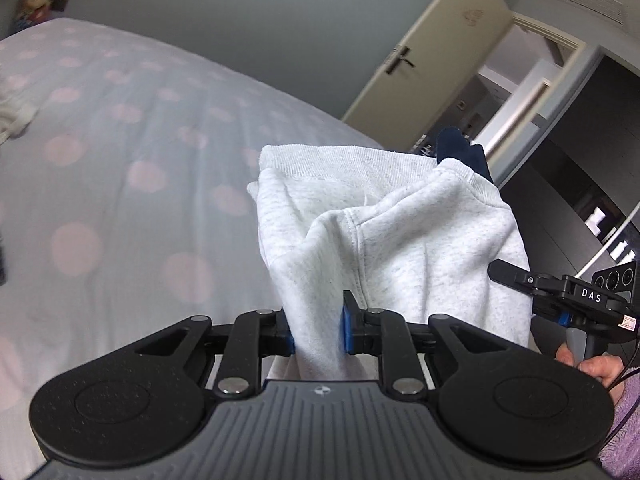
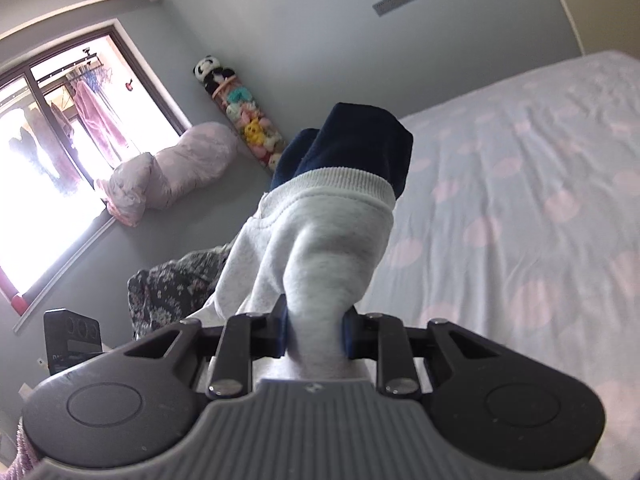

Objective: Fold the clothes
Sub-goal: 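Grasp the rolled bundle with both grippers and lift it off the bed, then carry the bundle with both grippers toward the beige blanket at the bed's foot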

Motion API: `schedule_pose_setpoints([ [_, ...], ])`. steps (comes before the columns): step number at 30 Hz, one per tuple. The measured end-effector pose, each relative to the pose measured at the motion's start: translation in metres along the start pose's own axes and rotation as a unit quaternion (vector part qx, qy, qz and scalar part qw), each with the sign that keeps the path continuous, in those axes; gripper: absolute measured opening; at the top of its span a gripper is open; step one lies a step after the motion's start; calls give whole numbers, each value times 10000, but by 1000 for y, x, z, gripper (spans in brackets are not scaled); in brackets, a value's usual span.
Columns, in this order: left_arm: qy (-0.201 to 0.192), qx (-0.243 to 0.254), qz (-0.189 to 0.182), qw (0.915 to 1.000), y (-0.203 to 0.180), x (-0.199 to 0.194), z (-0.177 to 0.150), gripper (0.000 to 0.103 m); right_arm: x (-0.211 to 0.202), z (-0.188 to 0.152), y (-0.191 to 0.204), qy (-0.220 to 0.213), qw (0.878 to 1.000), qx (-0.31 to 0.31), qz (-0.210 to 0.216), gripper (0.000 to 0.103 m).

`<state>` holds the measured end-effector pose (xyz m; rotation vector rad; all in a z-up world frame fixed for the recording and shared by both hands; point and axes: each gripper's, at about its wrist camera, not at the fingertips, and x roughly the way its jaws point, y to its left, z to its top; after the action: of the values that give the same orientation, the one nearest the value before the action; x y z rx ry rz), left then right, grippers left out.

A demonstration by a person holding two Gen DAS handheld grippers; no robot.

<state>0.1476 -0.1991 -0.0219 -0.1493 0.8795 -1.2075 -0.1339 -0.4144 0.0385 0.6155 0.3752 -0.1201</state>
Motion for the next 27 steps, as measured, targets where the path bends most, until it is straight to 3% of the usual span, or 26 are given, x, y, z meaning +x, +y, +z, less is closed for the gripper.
schedule_pose_setpoints([
  [11, 315, 620, -805, 9943, -119, 64, 18, 18, -126, 59, -36, -718, 9951, -249, -635, 27],
  [20, 910, 1337, -1613, 9736, -242, 133, 21, 17, -258, 91, -84, -1034, 9841, -339, -1406, 27],
  [27, 1263, 1215, -2166, 9604, -319, 210, 2, 17, -346, 118, -157, -959, 9762, -14, -1948, 27],
])
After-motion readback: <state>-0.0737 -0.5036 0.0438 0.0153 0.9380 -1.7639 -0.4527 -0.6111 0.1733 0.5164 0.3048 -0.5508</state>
